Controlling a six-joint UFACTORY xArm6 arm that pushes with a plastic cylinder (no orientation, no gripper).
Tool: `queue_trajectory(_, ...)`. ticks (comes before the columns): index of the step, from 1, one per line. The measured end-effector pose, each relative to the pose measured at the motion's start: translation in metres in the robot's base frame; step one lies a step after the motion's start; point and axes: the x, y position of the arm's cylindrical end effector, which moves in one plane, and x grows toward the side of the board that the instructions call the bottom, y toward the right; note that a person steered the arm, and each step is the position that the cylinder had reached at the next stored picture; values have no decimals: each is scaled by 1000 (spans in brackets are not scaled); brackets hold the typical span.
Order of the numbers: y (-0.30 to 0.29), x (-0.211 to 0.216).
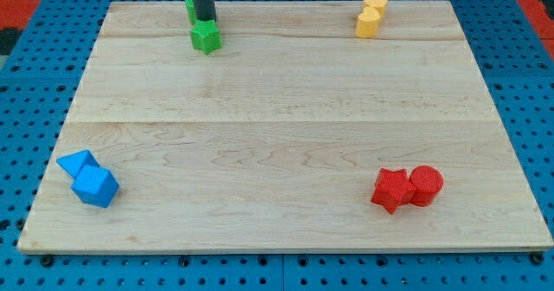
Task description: Place the green circle at top of the green star
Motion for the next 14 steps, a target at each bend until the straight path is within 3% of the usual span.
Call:
queue_trajectory(4,54,-18)
queue_trajectory(7,4,-21)
queue_trajectory(8,42,-32)
queue_trajectory(9,44,-31)
queue_trajectory(11,-80,-13)
queue_trajectory(12,-100,40)
queue_trajectory(13,-184,41)
queue_trajectory(14,-192,19)
